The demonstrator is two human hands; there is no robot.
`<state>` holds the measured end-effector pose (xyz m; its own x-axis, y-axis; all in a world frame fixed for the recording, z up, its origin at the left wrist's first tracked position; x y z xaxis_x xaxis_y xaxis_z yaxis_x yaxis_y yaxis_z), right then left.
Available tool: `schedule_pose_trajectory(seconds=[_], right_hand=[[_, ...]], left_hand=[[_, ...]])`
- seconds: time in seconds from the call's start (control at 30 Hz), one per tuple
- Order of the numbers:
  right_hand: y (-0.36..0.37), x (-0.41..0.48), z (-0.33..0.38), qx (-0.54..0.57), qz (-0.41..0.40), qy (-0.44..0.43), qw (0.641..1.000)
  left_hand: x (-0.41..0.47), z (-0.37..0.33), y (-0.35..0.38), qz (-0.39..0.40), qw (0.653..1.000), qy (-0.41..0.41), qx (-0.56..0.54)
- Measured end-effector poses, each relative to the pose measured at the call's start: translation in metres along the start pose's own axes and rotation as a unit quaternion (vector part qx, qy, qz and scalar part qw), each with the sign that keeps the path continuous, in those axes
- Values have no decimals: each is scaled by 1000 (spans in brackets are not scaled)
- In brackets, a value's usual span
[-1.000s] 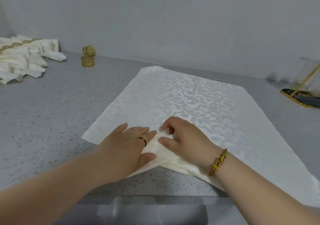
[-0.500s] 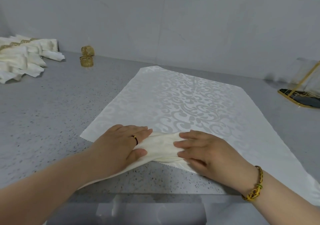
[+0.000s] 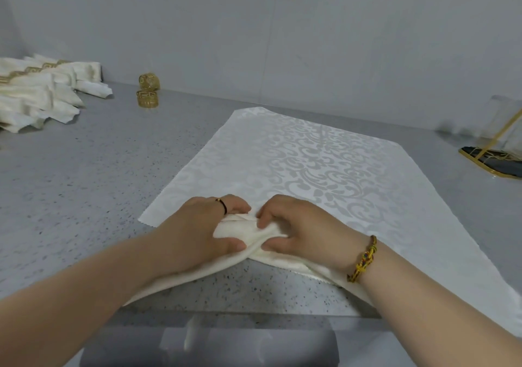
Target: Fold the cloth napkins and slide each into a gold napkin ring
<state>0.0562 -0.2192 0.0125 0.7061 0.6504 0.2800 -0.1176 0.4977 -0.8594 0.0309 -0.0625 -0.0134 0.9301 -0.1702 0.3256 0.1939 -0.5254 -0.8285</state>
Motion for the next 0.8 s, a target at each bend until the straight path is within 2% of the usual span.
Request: schedule_pose_trajectory(seconds=[0.1, 0.2, 0.27, 0.37, 0.47, 0.57, 0.63, 0.7, 0.8], right_hand=[[0, 9, -1, 29, -12, 22, 999], [-2, 11, -2, 55, -9, 50, 997], [-3, 13, -4, 73, -14, 62, 995], [-5, 15, -4, 76, -15, 69, 995], [-7, 8, 1, 58, 2, 49, 997], [-4, -3, 2, -49, 24, 11, 998], [-3, -4, 5, -103, -35, -46, 993], [-2, -1, 5, -115, -76, -106, 985], [-1, 5, -1, -59, -60, -77, 994]], left_hand=[[11, -4, -10, 58, 998, -13, -26], [18, -16, -14, 90, 996, 4, 21], [19, -23, -8, 78, 989, 43, 115], [21, -27, -7, 37, 986, 66, 151], [27, -21, -9, 28, 991, 59, 117], [27, -17, -9, 29, 996, 49, 72], [24, -15, -9, 19, 998, 37, 53], [21, -12, -9, 20, 995, 41, 86], [18, -16, -4, 40, 973, 120, 191]])
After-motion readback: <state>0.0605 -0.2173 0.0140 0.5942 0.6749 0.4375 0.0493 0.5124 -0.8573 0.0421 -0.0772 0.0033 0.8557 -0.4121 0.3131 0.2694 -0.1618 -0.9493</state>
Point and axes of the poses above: each hand's wrist, its own x-axis towards the middle knuckle, its own y-axis out of the palm, z = x × y, the point moved 3 cm from there along x, towards the middle knuckle, and after that the axes turned 14 degrees about -z, right-handed, at the moved point
